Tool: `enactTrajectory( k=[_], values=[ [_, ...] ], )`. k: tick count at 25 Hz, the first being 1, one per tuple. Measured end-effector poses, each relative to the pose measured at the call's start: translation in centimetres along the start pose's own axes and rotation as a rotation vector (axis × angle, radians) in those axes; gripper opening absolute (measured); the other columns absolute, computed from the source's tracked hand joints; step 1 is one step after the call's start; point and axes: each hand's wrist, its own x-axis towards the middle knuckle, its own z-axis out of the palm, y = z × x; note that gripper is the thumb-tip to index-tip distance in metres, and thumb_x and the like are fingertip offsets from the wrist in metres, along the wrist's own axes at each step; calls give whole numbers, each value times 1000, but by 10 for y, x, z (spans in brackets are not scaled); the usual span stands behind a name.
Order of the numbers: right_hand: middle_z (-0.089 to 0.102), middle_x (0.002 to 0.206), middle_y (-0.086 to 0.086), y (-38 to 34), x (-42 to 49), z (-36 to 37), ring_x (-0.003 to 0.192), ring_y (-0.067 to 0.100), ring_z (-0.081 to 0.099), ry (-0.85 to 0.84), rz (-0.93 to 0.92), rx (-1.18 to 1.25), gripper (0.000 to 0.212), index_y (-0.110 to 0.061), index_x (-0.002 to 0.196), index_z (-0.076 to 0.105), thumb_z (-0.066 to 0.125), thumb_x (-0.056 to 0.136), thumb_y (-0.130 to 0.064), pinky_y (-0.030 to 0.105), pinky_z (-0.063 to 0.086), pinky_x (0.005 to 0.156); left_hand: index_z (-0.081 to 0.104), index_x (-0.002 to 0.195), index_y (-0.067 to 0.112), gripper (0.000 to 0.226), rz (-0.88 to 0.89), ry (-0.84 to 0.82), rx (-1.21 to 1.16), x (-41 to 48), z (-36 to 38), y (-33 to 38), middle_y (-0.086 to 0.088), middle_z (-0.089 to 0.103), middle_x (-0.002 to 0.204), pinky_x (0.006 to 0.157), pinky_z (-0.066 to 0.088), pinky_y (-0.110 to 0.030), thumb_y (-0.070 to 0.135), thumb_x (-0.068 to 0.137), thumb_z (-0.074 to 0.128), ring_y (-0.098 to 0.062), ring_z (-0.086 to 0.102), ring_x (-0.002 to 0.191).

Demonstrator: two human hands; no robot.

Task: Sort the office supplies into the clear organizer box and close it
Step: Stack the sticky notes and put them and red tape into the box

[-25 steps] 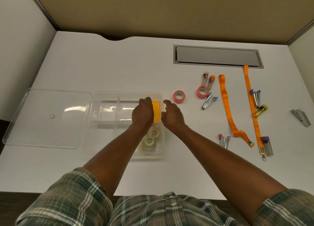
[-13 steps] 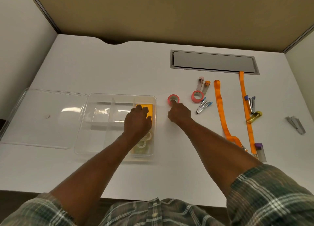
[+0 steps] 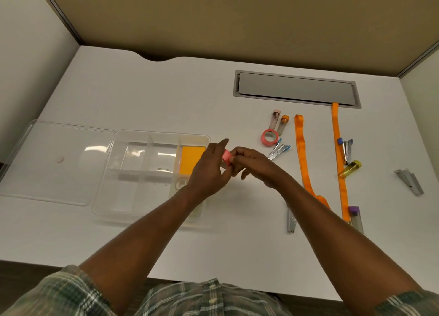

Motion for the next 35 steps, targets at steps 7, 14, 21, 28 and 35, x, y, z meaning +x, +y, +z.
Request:
enactTrajectory(
  k=[7,14,21,28,35],
  values=[
    [68,119,7,26,34,-58,102,28,67,573,162,-474,49,-23,133,49,60,91,-46,40,55,86,46,106,23,42,-98,114,22,7,1,1,3,58,101,63,52,-33,53,84,65,-17,59,81],
    [70,107,10,58,60,-70,98,32,67,577,297,-887,40,-23,127,62,58,87,-16,35,50,77,46,97,17,28,-184,211,-40,-4,-21,-23,2,52,94,58,36,-25,41,92,57,-11,54,74],
    [63,104,12,2,71,-24,93,29,63,672,-106,-788,29,-16,122,61,56,96,-26,35,48,75,49,100,7,20,-205,345,7,-16,-66,-82,-8,46,100,63,41,-26,24,90,54,-17,47,76],
    [60,105,1,-58,96,94,93,23,60,355,-466,-889,23,-28,113,64,58,92,-34,33,48,71,69,93,14,20,-156,256,318,-25,-87,-131,-6,68,110,74,41,-33,24,76,75,-28,62,95],
    [54,101,6,-51,117,131,93,27,58,258,-385,-957,27,-24,119,68,57,95,-25,32,46,68,73,95,19,16,-242,183,380,-34,-76,-143,-5,69,113,86,41,-41,29,82,71,-29,58,108]
  ],
)
